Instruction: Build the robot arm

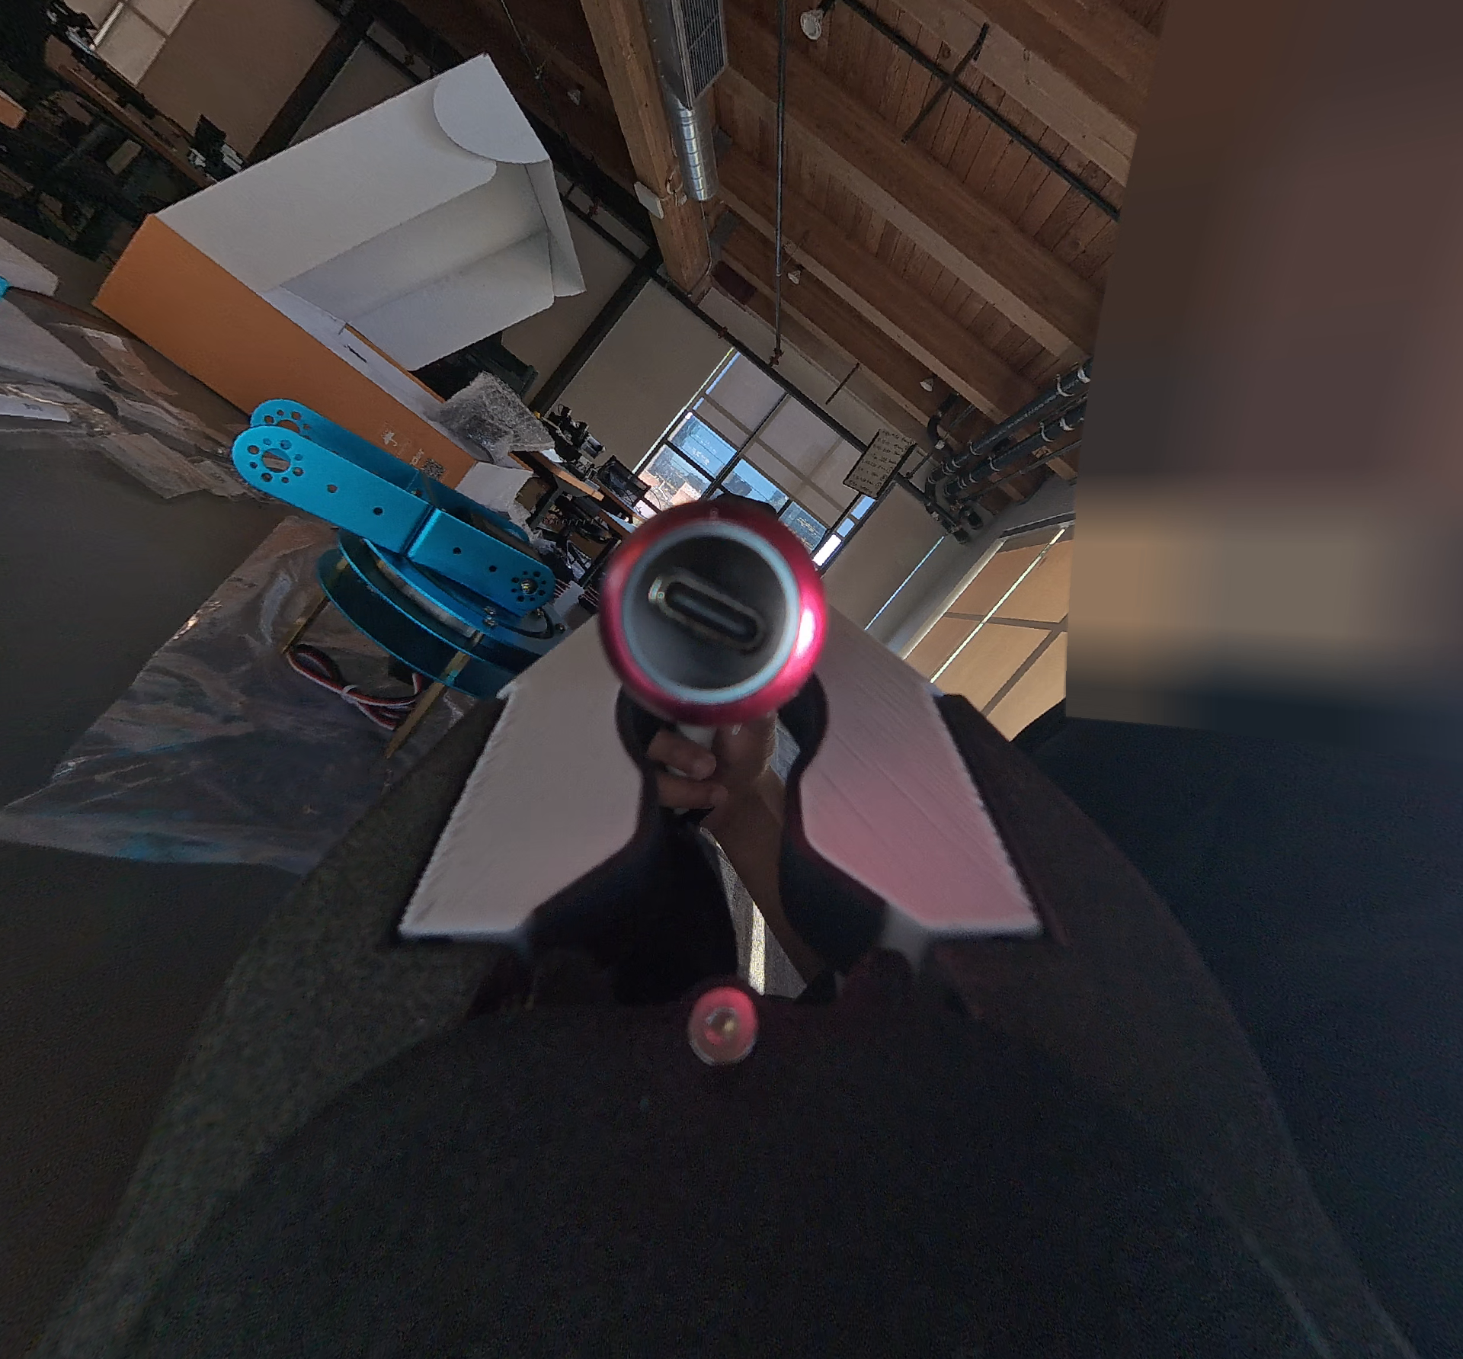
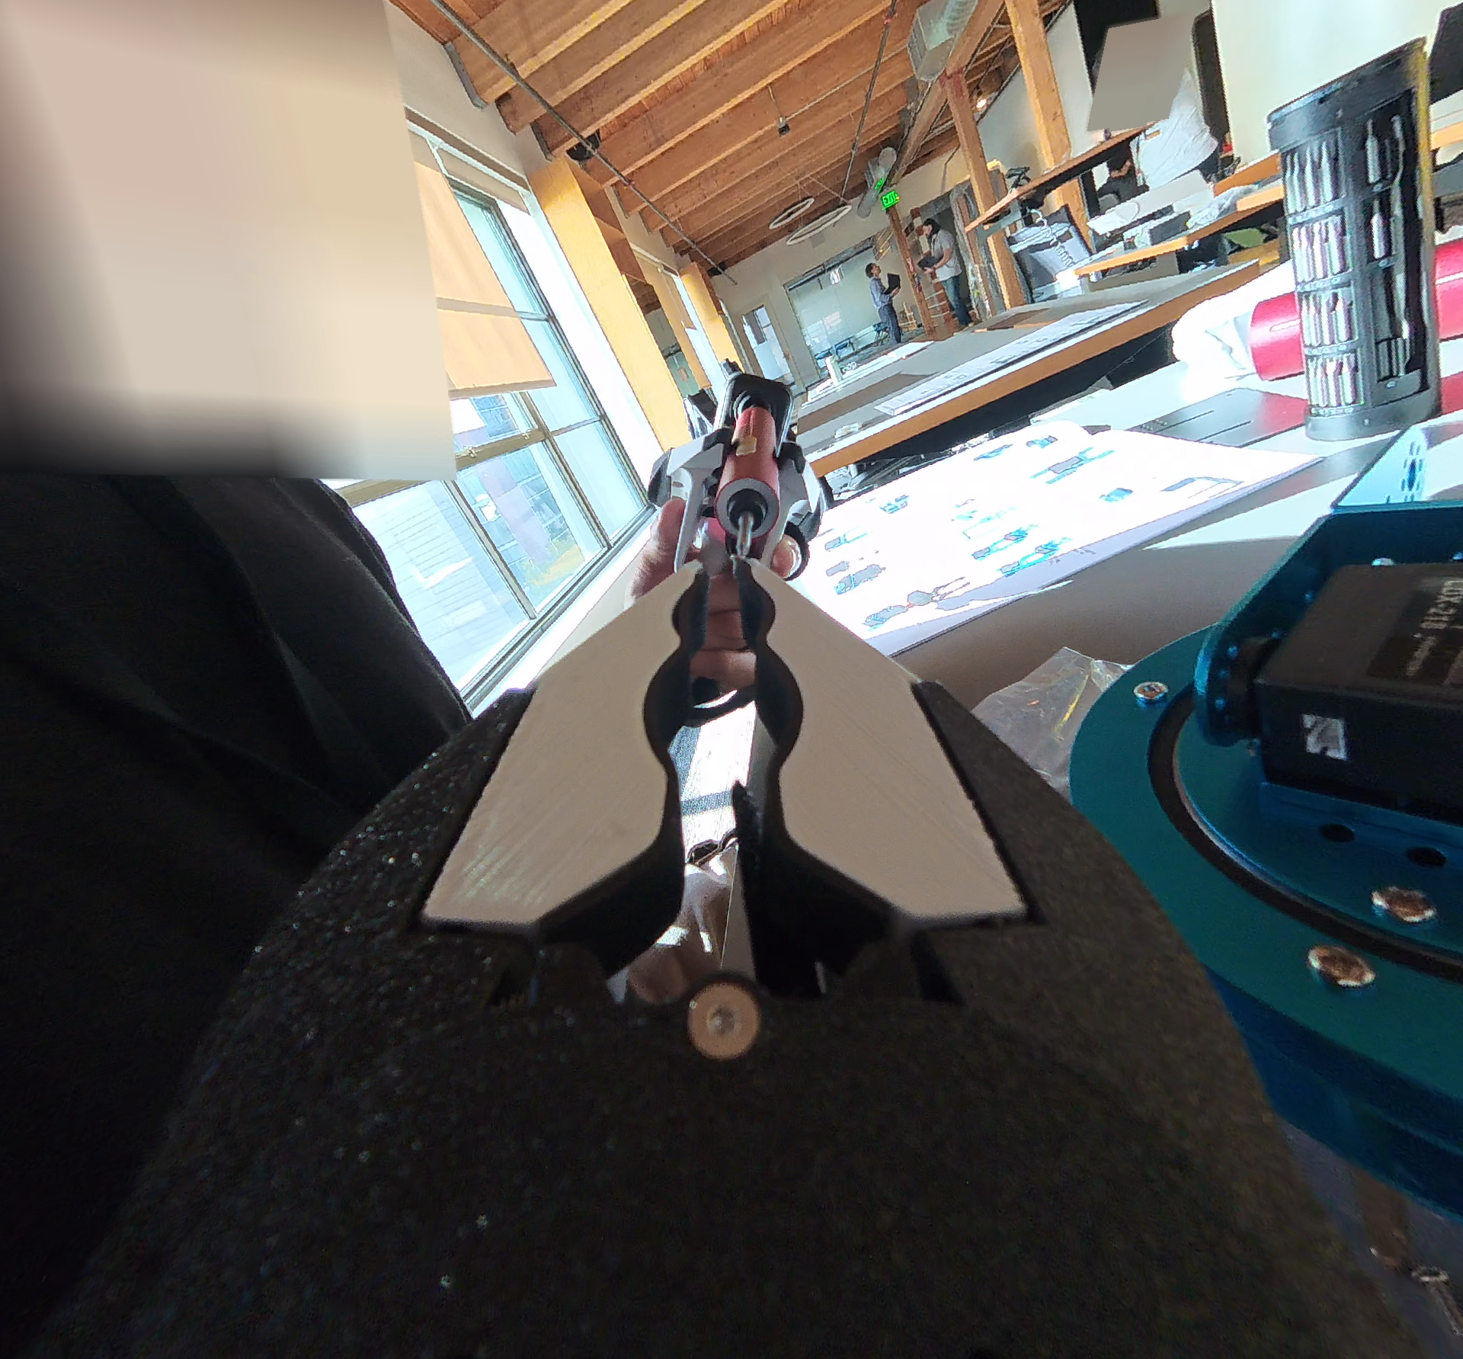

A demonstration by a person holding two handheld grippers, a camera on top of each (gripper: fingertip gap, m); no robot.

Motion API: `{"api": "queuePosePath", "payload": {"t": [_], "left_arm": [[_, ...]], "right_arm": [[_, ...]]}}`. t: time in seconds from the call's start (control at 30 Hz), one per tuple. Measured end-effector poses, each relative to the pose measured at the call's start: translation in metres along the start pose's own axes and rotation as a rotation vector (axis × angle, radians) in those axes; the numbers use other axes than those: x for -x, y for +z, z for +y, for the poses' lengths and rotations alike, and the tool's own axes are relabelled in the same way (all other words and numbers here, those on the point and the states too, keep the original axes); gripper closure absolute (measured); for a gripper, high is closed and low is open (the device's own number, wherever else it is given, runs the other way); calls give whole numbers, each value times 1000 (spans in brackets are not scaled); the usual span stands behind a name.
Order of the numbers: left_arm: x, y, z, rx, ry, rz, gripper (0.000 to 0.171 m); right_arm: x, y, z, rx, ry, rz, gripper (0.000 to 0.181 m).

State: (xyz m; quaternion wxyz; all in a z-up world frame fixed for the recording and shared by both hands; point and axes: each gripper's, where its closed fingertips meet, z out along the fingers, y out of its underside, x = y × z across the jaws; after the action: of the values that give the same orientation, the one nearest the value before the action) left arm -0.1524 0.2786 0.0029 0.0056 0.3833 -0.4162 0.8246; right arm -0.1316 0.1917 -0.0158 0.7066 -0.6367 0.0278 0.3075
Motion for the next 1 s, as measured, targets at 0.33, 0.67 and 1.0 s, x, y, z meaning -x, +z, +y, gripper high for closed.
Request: {"api": "queuePosePath", "payload": {"t": [0.33, 0.67, 1.0], "left_arm": [[-3, 2, 1, 2, -4, 12, 153], [-3, 1, 3, 23, 19, 0, 153], [2, 0, 5, 51, 99, -74, 152]], "right_arm": [[-1, 3, 3, 14, 0, 7, 177], [-4, 0, 2, 26, -31, 43, 181], [-25, -4, 18, 234, -266, 259, 181]]}}
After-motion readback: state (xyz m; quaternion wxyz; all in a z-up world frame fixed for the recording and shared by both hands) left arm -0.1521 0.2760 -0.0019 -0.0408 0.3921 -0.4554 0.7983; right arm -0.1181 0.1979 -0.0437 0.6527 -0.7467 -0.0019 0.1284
